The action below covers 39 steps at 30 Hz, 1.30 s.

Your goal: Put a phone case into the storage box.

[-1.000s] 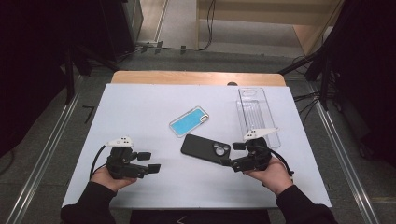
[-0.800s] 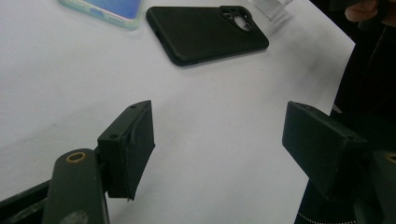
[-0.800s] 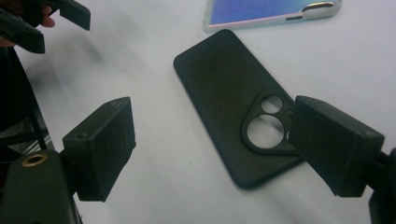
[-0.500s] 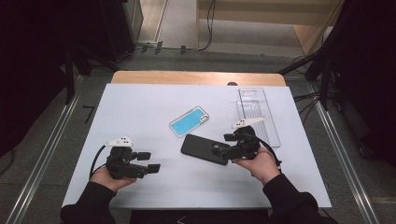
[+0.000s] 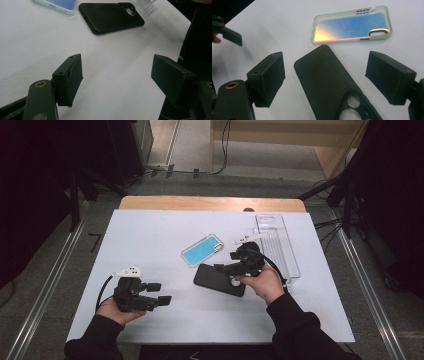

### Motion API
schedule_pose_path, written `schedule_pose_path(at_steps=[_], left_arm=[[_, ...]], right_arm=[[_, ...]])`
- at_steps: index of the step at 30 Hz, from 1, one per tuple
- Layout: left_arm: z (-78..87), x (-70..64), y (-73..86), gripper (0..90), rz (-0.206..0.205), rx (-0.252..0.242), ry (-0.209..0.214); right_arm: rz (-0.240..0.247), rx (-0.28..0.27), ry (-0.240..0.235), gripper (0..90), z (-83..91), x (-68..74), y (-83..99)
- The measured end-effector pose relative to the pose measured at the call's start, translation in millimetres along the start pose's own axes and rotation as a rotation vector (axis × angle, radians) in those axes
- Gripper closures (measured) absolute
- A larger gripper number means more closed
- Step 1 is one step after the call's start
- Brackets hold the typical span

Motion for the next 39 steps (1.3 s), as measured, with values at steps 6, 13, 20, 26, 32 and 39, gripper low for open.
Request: schedule_pose_path(at_steps=[6, 13, 20, 26, 32, 39], left_arm=[[-0.1, 0.1, 0.1, 25.5, 0.000, 0.003, 0.002], [0.4, 0.8, 0.5, 25.6, 0.002, 0.003, -0.002], [-0.2, 0.6, 0.4, 25.6, -0.002, 0.004, 0.001], [0.3, 0.7, 0.5, 25.6, -0.005, 0.004, -0.002], [0.4, 0.9, 0.4, 25.6, -0.006, 0.004, -0.002], [0.3, 0.8, 0.5, 25.6, -0.007, 0.005, -0.002]], right_arm=[[-0.012, -0.007, -0.008, 20.7, -7.9, -3.9, -8.7], [-0.003, 0.023, -0.003, 37.6, -27.1, -9.3, -18.8], [0.002, 0.065, 0.023, 85.1, -47.3, -10.5, -22.8], [-0.012, 0.108, 0.061, 87.5, -65.4, -17.2, -20.3], [0.003, 0.150, 0.080, 87.5, -79.5, -16.2, -15.1], [0.003, 0.143, 0.056, 87.5, -84.1, -9.6, -14.1]])
Point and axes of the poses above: each handheld gripper's, and its own axes: z roughly backward along the jaws, y roughly out of its underside, x roughly to its left, the point moved 5 cm from there along -z, roughly forward along the jaws, and after that the axes turned 8 degrees about x, right-handed, at the moved point
